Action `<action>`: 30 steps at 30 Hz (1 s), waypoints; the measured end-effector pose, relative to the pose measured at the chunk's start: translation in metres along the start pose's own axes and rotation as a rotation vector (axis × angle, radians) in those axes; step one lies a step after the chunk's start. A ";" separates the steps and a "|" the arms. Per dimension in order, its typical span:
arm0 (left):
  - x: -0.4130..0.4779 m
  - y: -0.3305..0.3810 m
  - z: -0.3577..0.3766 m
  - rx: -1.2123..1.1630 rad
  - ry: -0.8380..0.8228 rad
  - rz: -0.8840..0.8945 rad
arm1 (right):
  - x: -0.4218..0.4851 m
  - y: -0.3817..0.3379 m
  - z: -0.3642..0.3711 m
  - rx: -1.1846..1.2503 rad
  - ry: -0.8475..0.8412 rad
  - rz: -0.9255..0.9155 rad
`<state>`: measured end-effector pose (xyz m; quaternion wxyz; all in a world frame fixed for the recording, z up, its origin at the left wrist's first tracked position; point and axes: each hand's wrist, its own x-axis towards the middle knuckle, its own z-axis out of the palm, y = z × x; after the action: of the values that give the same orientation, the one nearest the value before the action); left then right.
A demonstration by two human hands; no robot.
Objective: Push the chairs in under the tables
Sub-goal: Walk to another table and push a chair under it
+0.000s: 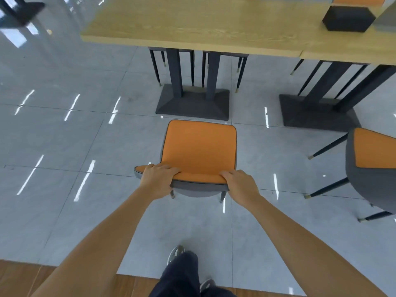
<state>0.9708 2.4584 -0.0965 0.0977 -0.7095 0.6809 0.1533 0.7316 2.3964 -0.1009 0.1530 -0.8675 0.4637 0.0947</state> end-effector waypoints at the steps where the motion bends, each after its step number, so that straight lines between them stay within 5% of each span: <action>1: 0.006 -0.002 -0.002 -0.002 0.000 0.001 | 0.007 0.002 -0.003 0.003 -0.009 0.000; 30: 0.312 -0.154 -0.126 0.006 0.058 0.026 | 0.351 0.026 -0.128 0.025 -0.018 0.053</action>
<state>1.1428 2.1310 -0.0993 0.0783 -0.7043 0.6931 0.1319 0.9069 2.0655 -0.0936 0.1653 -0.8520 0.4864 0.1006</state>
